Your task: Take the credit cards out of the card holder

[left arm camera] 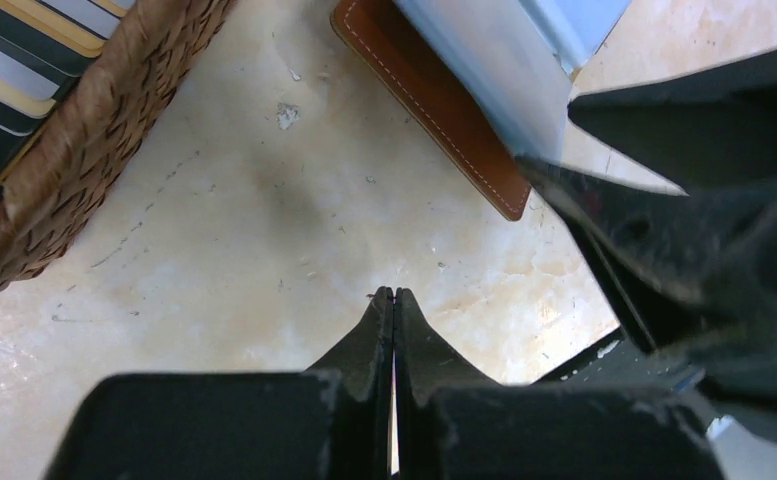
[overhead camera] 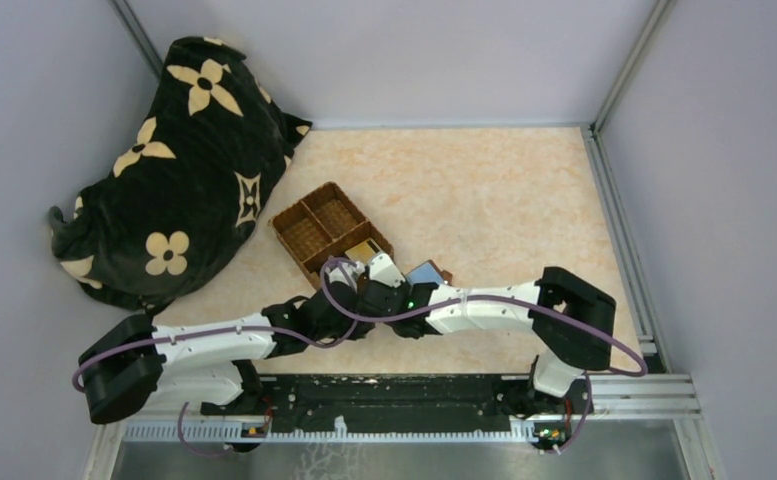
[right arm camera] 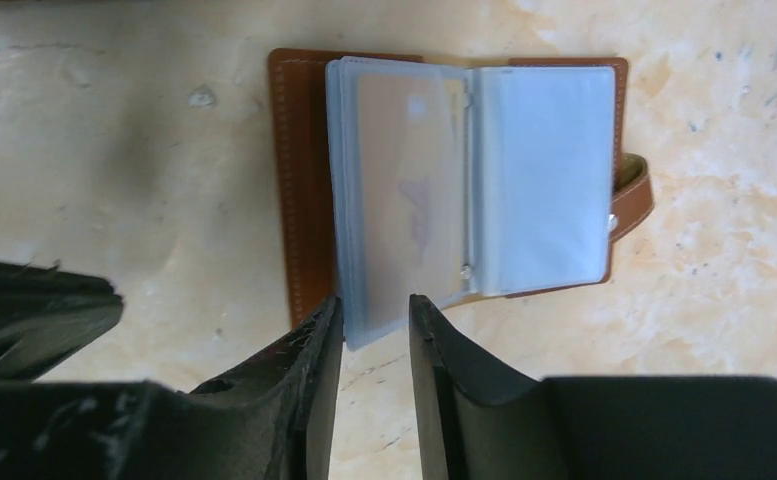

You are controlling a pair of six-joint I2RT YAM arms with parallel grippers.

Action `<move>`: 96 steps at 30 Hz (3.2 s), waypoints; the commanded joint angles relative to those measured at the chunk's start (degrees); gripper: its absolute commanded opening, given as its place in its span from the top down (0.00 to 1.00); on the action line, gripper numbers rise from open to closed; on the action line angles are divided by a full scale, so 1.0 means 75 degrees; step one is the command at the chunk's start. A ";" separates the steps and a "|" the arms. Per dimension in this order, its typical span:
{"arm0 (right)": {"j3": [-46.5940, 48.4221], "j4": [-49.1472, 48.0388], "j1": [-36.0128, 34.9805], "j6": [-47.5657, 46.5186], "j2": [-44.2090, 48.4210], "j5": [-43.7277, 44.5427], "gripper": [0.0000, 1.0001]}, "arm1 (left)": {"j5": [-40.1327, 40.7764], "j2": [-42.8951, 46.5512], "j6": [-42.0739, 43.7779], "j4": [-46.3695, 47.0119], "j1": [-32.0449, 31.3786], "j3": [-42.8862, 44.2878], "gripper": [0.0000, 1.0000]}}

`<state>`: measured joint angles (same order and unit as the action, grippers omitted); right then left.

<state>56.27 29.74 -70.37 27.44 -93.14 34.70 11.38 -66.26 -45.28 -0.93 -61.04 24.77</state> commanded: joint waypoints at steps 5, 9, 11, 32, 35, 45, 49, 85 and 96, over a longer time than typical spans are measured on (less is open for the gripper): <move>-0.0112 -0.0595 -0.0368 0.0227 0.0654 -0.0623 0.61 | 0.0018 0.0292 0.0006 -0.0017 -0.0053 -0.0023 1.00; -0.0436 -0.0850 -0.0368 0.0290 0.1072 -0.0826 0.59 | 0.0089 0.0460 -0.0033 -0.0139 -0.0047 -0.0032 1.00; -0.0619 -0.1033 -0.0347 0.0319 0.1368 -0.0849 0.59 | 0.0121 0.0573 -0.0050 -0.0227 -0.0044 -0.0012 1.00; -0.1982 -0.2647 0.2997 -0.0261 0.2294 -0.3335 1.00 | -0.0400 -0.0967 0.0294 0.1669 -0.0031 0.0822 1.00; -0.1912 -0.2762 0.3474 -0.0331 0.2240 -0.3532 0.99 | -0.0668 -0.1514 0.0312 0.2100 0.0135 0.0936 1.00; -0.0119 -0.2775 0.3722 -0.0635 0.0527 -0.3386 0.87 | -0.1108 -0.2498 0.0420 0.2773 0.0574 0.0943 1.00; 0.0606 -0.2759 0.3760 -0.0635 -0.0541 -0.3232 0.87 | -0.1201 -0.2626 0.0422 0.2807 0.0654 0.0785 1.00; -0.2899 -0.3622 0.3452 0.0453 0.3134 -0.4687 0.75 | -0.1827 -0.2425 0.0178 0.2971 0.0931 0.0094 1.00; -0.3932 -0.4304 0.2714 0.1202 0.2780 -0.4458 0.75 | -0.2150 -0.2442 0.0273 0.2750 0.0882 0.0550 1.00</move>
<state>27.29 2.57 -49.45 33.91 -71.90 1.23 -3.53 -84.27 -43.86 20.49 -54.26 27.00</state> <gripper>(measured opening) 0.253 0.004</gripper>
